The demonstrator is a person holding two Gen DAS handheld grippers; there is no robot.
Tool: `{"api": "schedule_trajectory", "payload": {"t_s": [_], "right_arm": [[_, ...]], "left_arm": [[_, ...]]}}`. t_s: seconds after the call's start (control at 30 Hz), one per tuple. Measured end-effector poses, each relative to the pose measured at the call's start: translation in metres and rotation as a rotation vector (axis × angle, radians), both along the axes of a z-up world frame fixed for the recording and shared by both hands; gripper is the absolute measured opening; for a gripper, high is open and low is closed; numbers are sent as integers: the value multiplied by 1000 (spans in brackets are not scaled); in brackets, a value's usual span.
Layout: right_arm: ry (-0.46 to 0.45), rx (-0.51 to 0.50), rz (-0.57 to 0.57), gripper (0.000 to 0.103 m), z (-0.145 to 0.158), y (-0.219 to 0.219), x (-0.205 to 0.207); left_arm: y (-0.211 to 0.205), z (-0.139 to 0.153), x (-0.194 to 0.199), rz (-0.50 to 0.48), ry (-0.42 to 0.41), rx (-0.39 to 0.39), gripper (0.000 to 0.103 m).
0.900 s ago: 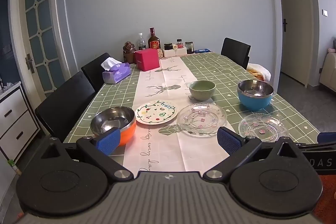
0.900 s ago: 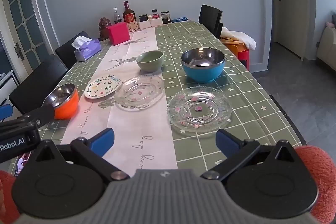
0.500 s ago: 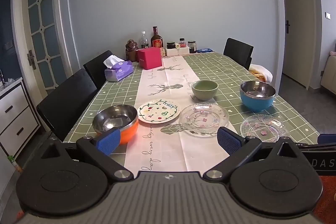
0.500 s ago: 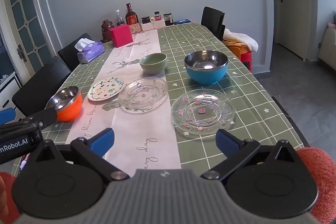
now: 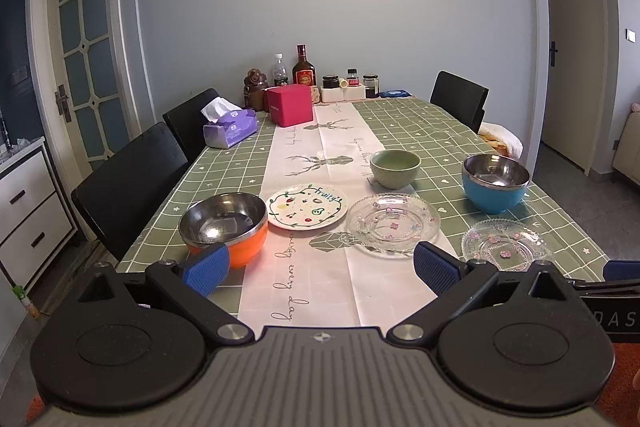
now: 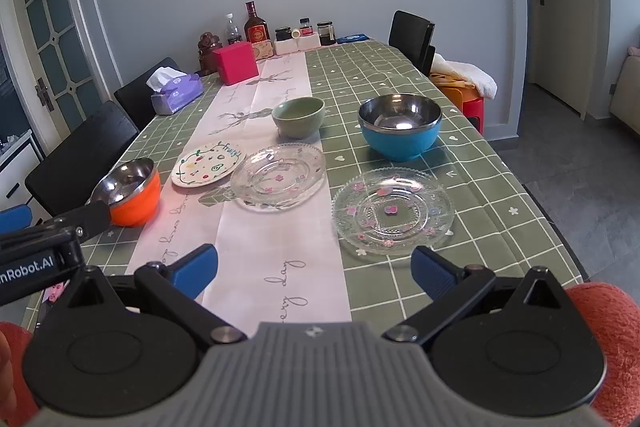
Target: Organize plates and bowls
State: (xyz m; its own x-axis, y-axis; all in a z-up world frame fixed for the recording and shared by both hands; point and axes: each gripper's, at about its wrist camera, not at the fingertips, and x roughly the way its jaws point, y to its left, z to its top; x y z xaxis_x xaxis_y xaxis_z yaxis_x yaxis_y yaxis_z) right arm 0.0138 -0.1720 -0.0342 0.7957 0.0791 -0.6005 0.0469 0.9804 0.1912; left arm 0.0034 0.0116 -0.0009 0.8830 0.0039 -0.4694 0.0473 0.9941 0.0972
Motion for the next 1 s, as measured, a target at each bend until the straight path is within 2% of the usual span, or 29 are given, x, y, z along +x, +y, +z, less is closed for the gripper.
{"api": "schedule_trajectory", "payload": {"t_s": [1.0], "right_arm": [[12,-17,12,100,-2,7,2]], "left_arm": [[2,-1,3,11,23,-18,103]]}}
